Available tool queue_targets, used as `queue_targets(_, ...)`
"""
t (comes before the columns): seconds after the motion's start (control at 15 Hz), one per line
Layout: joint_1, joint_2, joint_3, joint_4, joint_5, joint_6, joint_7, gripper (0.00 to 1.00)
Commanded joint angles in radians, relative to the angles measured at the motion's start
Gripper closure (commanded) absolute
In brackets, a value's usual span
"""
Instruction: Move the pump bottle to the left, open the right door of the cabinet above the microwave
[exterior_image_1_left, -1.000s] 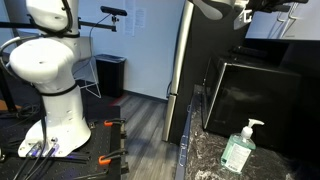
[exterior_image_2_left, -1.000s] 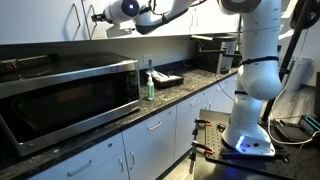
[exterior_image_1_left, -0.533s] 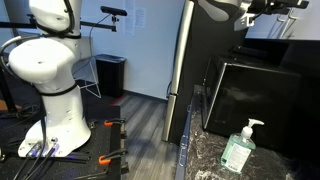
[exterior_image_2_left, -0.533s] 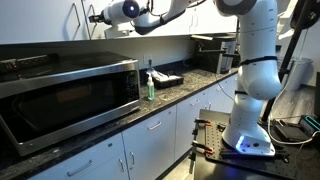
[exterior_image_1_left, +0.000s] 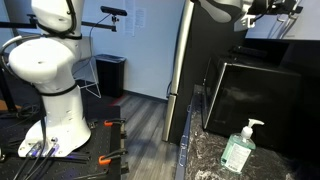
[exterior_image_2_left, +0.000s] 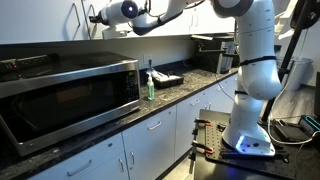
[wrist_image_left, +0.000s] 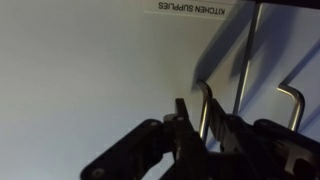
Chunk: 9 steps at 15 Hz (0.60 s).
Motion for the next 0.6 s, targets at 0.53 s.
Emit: queue_targets(0.53, 0.007, -0.036, 0.01, -0.041, 0.037, 0.014, 0.044, 0.97)
